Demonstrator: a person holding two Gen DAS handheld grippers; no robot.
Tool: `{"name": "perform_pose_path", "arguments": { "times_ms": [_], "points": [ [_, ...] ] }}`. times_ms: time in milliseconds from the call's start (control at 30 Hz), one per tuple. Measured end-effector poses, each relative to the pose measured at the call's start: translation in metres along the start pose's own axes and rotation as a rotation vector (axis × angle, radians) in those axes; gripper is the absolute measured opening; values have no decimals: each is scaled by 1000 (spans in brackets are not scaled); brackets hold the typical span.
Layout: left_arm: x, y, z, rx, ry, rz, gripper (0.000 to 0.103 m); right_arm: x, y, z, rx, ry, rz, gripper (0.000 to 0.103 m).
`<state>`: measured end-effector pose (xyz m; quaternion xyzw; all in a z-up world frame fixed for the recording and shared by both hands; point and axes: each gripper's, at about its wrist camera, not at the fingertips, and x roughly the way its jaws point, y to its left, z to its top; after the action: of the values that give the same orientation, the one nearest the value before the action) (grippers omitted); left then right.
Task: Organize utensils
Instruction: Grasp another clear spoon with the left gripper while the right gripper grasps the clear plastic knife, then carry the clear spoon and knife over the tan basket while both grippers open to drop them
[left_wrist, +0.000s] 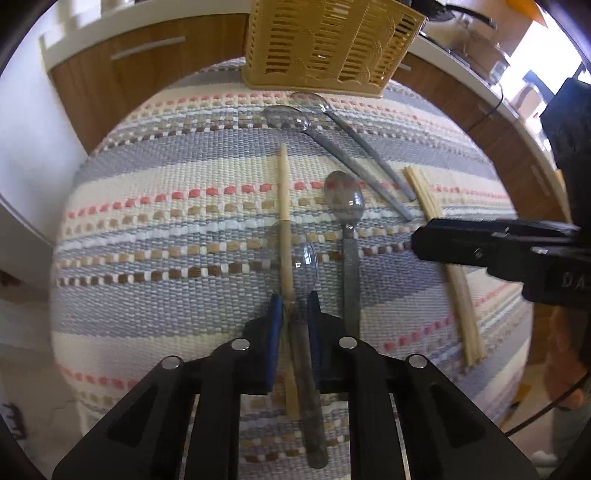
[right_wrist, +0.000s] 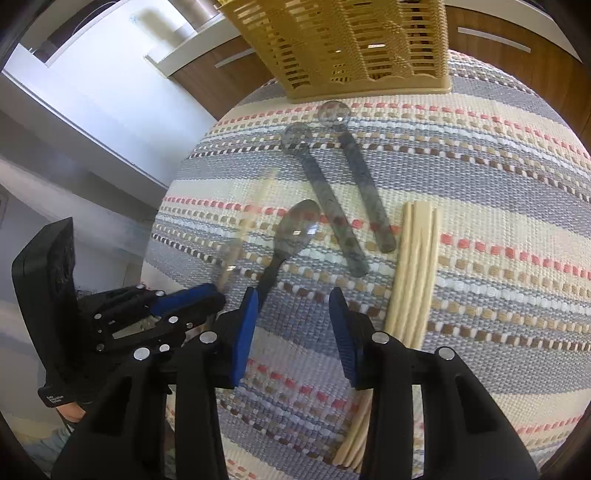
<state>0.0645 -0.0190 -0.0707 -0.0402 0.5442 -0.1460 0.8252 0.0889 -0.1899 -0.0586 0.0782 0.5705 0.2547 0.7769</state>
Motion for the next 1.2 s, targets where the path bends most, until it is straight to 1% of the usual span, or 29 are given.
{"name": "perform_pose_path", "arguments": {
  "times_ms": [67,133,267,433,467,500,533,567,600,633,667,800,900,933,1000,1100,1167,1200],
  "points": [
    [-5,7,-2,-35,-14,-50,9,4,6,2,3,15,3,34],
    [-11,13,-4,-58,-32,-81,9,10,13,5,15,29,3,32],
    [-24,29,-5,-90,-54,-118,9,29,25,13,58,62,-37,28],
    [-33,60,-5,-148,-91,-95,9,53,40,17,85,78,-113,27],
    [-34,64,-5,-152,-95,-96,9,56,48,17,73,60,-152,27],
    [-35,68,-4,-155,-100,-99,9,57,51,16,62,56,-179,27],
    [-37,71,-4,-153,-106,-102,9,60,59,13,38,51,-223,26],
    [-38,71,-4,-148,-113,-103,9,62,64,11,11,49,-256,23],
    [-38,70,-3,-143,-119,-103,9,63,69,9,-19,47,-298,16],
    [-41,70,-3,-135,-129,-106,9,65,74,7,-55,46,-337,16],
    [-42,70,-3,-131,-135,-108,9,66,76,6,-69,48,-341,16],
    [-45,65,0,-113,-155,-120,9,65,73,4,-63,74,-315,12],
    [-52,59,2,-92,-176,-124,9,54,65,-5,-46,80,-274,9],
    [-53,57,3,-85,-184,-122,9,49,61,-8,-43,77,-265,4],
    [-61,51,5,-74,-209,-123,9,36,53,-14,-39,57,-223,2],
    [-70,43,8,-60,-241,-127,9,17,46,-18,-32,20,-200,1],
    [-78,36,12,-46,-269,-120,9,7,41,-17,-32,-6,-164,1],
    [-81,33,14,-41,-279,-117,9,3,39,-12,-29,-18,-155,1]
  ]
}}
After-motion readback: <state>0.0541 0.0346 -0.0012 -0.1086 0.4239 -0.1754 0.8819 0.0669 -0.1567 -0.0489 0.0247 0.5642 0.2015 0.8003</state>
